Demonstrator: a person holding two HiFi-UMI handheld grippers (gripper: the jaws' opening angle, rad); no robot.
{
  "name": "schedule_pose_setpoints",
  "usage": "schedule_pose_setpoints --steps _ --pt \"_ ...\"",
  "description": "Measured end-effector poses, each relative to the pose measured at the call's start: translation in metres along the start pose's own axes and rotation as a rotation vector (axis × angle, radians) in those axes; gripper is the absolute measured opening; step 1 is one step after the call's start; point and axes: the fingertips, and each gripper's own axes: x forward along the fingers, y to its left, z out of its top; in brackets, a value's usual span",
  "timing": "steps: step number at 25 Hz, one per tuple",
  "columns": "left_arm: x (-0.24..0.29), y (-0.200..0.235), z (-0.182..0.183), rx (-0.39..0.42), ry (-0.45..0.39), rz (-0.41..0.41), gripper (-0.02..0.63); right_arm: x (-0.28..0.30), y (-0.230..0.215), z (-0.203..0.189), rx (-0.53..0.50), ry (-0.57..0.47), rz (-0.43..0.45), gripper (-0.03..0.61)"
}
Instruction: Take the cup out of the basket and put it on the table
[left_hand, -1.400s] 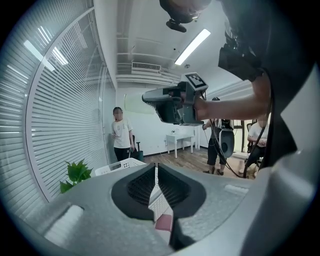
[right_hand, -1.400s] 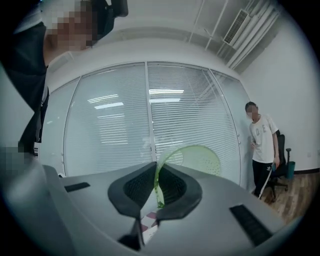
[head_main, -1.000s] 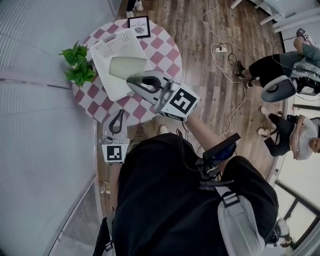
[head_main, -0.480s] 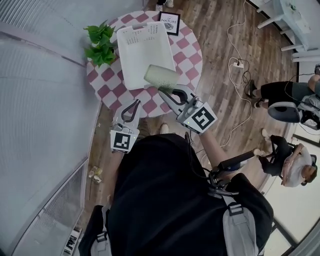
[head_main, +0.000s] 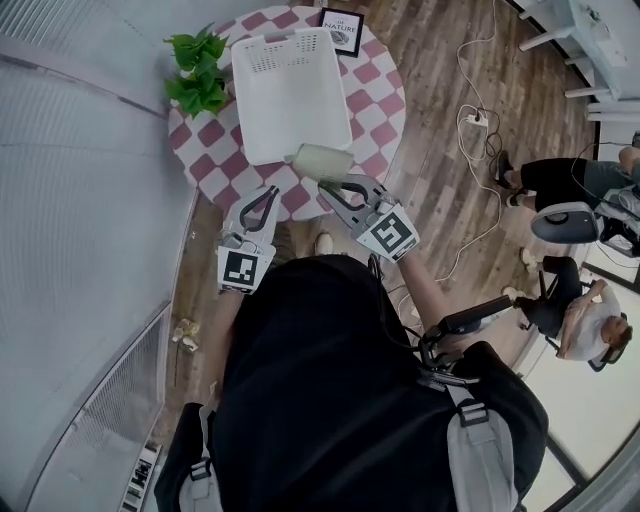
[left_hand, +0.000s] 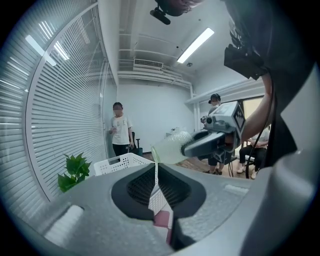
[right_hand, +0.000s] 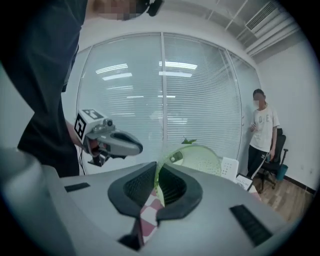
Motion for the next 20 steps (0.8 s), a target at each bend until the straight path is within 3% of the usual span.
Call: schedule_pose_setpoints --steps 11,16,20 --pt "-0.009 -0.015 -0.007 -0.012 0.023 0.022 0.006 -0.005 0.010 -0.129 -0.059 0.419 0.065 0.021" --pt "-0.014 -0.011 -0.016 -0.024 0.037 0.050 0.006 -0.001 0.006 -0.176 -0.187 0.652 0.127 0.021" --pt "-0.016 -0.008 -0.023 -0.035 0.045 0.066 0.006 0.006 -0.002 -0.193 -0.234 0.726 0.150 0.021"
